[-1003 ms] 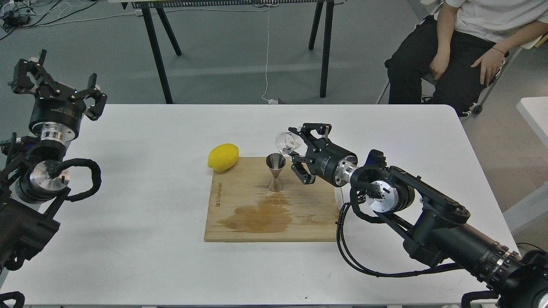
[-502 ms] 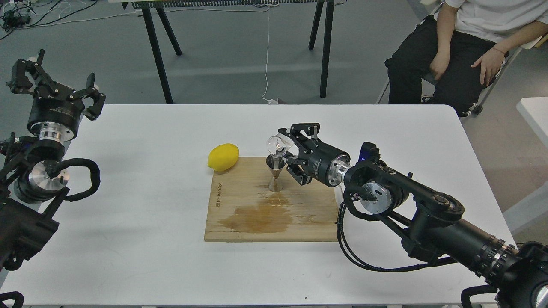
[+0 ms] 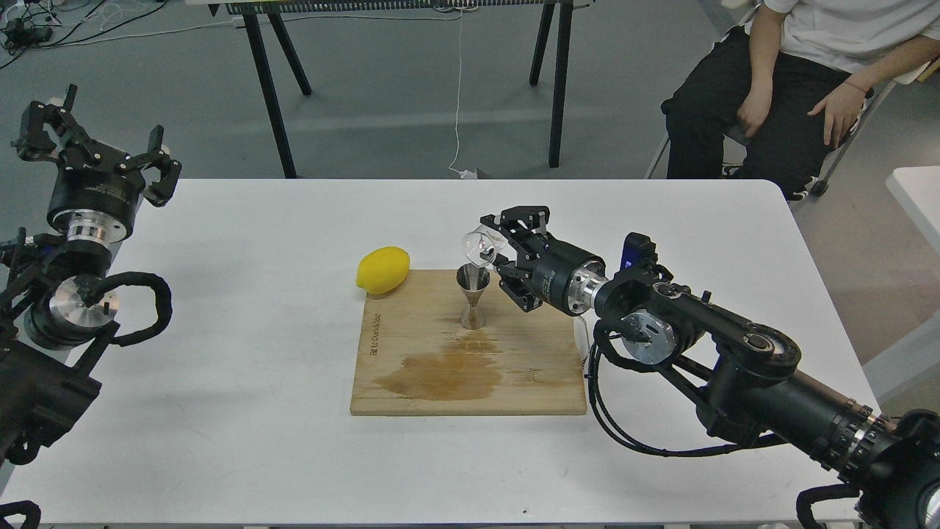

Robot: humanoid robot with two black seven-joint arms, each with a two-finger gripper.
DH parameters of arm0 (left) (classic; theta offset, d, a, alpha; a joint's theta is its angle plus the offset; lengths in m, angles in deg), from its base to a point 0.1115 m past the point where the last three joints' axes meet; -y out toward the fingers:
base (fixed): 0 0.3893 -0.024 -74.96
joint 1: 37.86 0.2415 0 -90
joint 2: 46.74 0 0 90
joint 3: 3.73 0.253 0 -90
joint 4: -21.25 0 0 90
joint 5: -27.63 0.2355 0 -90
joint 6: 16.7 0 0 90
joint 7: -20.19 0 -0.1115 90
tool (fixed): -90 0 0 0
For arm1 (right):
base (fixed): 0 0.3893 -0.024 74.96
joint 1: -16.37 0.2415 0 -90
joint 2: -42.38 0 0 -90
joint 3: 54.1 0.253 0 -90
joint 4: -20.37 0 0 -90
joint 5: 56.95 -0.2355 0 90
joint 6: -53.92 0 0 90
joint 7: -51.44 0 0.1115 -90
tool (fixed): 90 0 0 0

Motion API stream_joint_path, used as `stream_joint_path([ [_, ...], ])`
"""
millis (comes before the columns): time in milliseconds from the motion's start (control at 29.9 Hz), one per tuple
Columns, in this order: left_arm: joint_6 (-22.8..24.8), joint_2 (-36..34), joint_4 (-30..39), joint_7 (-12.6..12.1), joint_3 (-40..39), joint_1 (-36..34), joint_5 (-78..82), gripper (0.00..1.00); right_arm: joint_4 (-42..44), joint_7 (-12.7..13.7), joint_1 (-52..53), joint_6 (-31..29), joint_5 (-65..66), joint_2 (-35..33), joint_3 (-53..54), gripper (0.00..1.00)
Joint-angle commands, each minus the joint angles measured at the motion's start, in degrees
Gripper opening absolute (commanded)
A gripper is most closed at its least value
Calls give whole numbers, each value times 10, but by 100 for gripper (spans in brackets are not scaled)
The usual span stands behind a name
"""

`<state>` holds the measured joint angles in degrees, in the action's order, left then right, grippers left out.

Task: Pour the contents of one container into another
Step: 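Tilt the glass cup with the right gripper to pour into the jigger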

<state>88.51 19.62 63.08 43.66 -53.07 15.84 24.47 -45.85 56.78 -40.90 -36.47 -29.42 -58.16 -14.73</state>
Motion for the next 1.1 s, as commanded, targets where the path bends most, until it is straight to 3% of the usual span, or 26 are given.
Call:
stream_joint_path([
  [0, 0, 0, 0, 0, -1, 0, 0, 100, 0, 0, 7, -1, 6, -11, 0, 35],
  [635, -2, 0, 4, 0, -1, -1, -1, 100, -12, -10, 6, -1, 105, -12, -9, 35],
  [1070, -2, -4, 4, 0, -1, 0, 0, 100, -15, -31, 3, 0, 193, -13, -10, 34],
])
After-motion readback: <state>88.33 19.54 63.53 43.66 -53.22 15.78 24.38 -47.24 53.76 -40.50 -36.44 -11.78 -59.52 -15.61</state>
